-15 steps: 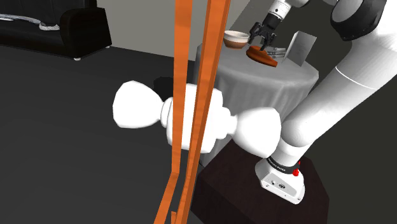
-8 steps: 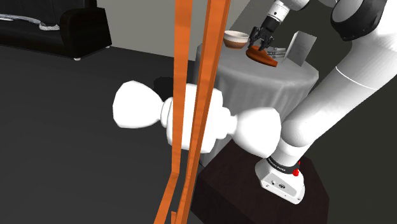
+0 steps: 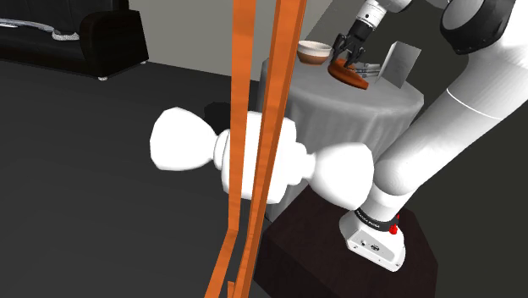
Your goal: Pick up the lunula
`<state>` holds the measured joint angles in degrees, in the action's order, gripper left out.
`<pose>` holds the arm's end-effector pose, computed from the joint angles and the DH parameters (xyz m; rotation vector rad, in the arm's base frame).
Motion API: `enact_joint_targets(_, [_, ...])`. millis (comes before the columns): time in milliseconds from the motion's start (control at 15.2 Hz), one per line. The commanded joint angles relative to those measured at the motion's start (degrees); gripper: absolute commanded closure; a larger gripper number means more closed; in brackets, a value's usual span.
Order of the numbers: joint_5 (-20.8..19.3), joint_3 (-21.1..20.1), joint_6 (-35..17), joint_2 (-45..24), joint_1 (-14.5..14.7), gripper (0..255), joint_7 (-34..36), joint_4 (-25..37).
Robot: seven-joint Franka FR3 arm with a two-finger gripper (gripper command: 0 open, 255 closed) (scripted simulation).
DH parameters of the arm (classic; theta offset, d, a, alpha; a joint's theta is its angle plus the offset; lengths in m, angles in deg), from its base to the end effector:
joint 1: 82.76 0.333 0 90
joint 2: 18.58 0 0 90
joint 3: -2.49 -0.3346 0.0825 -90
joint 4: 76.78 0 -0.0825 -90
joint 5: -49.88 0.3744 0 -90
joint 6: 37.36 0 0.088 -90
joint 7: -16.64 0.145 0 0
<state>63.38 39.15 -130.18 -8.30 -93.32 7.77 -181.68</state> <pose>0.3435 -0.3544 0.5703 -2.6453 0.9322 -0.1417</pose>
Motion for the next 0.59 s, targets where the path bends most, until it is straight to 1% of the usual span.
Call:
enact_joint_targets(0, [0.12,0.09,1.41,-0.27,0.02,255,0.23,1.63])
enact_joint_targets(528, [1.06,0.61,7.67,-1.92,0.16,255,1.25,9.29])
